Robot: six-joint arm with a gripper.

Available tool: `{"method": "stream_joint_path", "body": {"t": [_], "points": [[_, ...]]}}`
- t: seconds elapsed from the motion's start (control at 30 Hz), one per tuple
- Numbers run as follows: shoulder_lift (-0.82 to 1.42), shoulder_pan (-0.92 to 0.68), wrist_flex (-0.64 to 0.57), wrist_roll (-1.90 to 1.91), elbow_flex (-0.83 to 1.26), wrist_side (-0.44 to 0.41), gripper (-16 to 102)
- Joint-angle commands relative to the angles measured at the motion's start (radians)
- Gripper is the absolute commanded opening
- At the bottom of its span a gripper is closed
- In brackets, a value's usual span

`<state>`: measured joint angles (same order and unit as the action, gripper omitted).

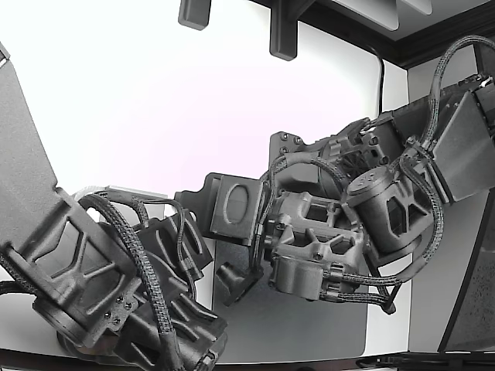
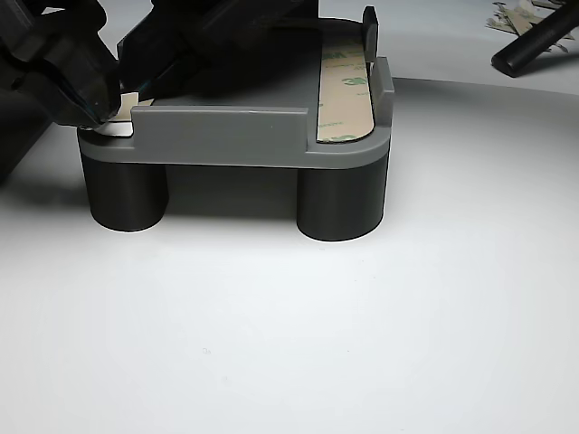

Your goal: Peel off protective film from adhesive tape.

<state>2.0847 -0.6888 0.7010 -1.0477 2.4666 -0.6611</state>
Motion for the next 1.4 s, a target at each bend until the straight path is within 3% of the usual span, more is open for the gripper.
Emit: {"method": "stream_joint_path", "body": {"t": [0.0,1.37], "points": [[0.011,0.006,0.0,0.0,-0.034,0.002,-11],[-0.018,0.008,0.043,0.04,-0.051,0.012,-11]]}}
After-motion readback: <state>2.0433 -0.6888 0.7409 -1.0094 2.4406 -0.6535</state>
